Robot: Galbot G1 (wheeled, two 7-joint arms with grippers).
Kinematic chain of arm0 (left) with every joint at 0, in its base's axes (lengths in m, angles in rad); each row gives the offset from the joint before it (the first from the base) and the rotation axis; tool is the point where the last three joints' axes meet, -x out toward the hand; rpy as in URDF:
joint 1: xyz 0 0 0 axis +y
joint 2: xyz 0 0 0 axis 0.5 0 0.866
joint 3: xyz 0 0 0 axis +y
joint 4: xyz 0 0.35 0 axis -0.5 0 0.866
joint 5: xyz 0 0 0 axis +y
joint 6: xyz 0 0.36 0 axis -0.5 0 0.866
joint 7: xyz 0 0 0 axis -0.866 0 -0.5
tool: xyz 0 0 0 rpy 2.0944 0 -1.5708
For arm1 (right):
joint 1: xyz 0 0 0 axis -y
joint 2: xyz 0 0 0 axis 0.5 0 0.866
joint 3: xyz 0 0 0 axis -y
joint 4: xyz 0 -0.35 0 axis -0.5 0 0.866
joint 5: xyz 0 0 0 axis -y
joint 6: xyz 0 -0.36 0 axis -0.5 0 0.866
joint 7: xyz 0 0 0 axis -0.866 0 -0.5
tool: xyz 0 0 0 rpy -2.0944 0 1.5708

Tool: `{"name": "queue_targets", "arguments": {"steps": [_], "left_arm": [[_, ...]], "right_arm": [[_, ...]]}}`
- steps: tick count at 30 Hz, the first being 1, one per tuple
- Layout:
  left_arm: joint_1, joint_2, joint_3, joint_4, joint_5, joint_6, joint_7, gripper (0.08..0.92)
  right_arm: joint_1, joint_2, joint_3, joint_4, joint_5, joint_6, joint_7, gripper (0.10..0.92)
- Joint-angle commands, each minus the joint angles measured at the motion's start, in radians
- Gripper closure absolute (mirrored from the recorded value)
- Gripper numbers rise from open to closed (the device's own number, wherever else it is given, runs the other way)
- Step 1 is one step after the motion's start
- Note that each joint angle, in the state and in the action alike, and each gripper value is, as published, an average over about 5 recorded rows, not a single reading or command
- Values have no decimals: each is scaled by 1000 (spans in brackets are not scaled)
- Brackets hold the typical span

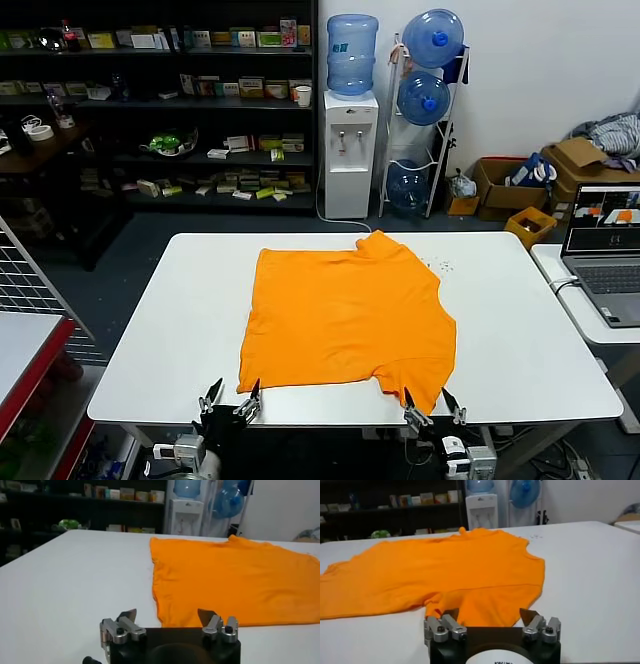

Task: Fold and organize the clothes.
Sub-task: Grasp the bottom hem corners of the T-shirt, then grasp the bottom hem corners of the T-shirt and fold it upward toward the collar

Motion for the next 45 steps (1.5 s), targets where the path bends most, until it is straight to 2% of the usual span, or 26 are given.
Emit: {"name": "queue_targets", "arguments": {"steps": [1,17,23,26,37,41,45], "left_arm": [[-20,2,20,14,0,28,-11,250],[-9,-5,20,13,0,25,-11,709],[12,7,22,-59,-6,26,-31,875],[59,26,22,-119,-9,33,-57,908],[287,76,0,-305,-2,30,-110,908],[294,67,5,-314,0,15,-108,908],[226,82,-11,-298,-32,-21,-57,908]], "right_arm": [[28,4,-11,-33,-6,-8,4,415],[-30,1,-11,33,-1,19,25,872],[-90,-23,-10,110,15,22,49,901],[-159,-53,-7,168,27,15,67,901],[-408,-88,14,310,13,93,85,901],[-392,-83,20,310,8,146,81,901],[-288,-87,31,296,22,168,89,901]]}}
